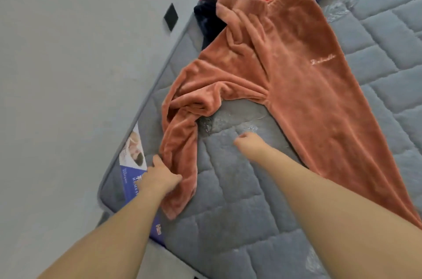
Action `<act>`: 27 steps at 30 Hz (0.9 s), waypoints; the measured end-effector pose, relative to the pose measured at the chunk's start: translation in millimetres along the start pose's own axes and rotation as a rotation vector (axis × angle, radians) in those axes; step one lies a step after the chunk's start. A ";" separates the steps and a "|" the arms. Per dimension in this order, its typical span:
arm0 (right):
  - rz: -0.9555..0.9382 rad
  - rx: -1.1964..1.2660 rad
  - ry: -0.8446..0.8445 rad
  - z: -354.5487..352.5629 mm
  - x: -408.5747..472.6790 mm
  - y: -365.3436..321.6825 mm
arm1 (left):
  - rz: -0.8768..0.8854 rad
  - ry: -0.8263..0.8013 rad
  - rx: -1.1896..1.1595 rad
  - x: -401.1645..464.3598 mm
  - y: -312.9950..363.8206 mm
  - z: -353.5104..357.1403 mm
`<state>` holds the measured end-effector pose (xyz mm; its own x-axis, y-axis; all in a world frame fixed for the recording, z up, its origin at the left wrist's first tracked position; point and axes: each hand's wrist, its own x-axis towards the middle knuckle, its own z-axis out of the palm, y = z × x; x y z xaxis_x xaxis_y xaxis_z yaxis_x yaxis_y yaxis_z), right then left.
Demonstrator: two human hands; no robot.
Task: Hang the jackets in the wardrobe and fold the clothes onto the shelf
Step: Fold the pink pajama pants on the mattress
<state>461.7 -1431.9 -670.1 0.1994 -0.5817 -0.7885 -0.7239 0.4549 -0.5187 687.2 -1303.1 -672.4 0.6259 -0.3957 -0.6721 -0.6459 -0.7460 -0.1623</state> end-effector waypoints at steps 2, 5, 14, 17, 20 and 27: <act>0.039 0.112 0.003 20.2 16.3 -24.3 | 0.077 -0.047 0.010 9.0 -16.3 2.1; 0.134 0.311 -0.106 45.5 30.9 -58.8 | 0.330 -0.128 0.012 7.0 -22.5 -1.1; 0.172 0.305 0.237 39.8 51.4 -72.9 | 0.855 -0.878 0.368 -85.6 32.2 12.0; 0.152 0.199 0.319 23.4 34.7 -36.5 | 0.594 -0.435 -0.116 -35.1 35.4 -9.6; 0.242 0.321 0.061 23.9 13.6 -6.6 | 0.205 -0.096 -0.500 19.8 30.3 -19.6; 0.318 -0.246 -0.070 46.4 17.2 10.8 | 0.053 -0.121 -0.747 39.5 36.5 5.5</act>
<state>487.9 -1405.7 -704.7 -0.0217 -0.3874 -0.9217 -0.8916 0.4246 -0.1574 685.9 -1343.0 -708.9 0.5219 -0.4116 -0.7471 -0.1788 -0.9092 0.3760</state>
